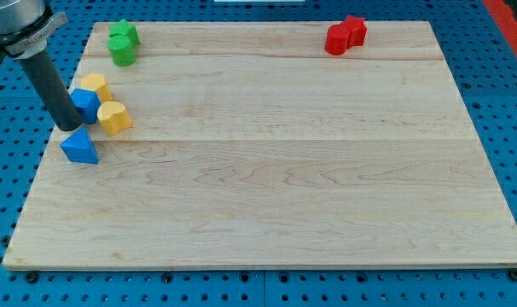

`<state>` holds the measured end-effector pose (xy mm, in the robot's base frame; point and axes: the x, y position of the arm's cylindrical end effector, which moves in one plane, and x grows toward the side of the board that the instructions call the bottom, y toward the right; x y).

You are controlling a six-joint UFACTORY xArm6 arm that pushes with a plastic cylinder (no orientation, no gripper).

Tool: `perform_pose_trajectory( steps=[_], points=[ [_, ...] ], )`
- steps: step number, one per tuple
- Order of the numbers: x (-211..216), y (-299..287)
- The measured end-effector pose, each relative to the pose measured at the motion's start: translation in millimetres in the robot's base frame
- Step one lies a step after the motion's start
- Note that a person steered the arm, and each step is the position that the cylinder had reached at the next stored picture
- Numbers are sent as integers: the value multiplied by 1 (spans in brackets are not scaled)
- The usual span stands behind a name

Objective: Slide to blue triangle close to yellow heart

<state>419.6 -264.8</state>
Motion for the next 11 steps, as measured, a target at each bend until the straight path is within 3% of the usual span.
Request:
perform_pose_trajectory(
  steps=[1,2,4,5,6,7,9,10,11],
  points=[
    [31,-34],
    [54,-13],
    [32,65],
    [81,81],
    [84,105],
    [56,135],
    [38,99],
    [63,98],
    [46,72]
  ],
)
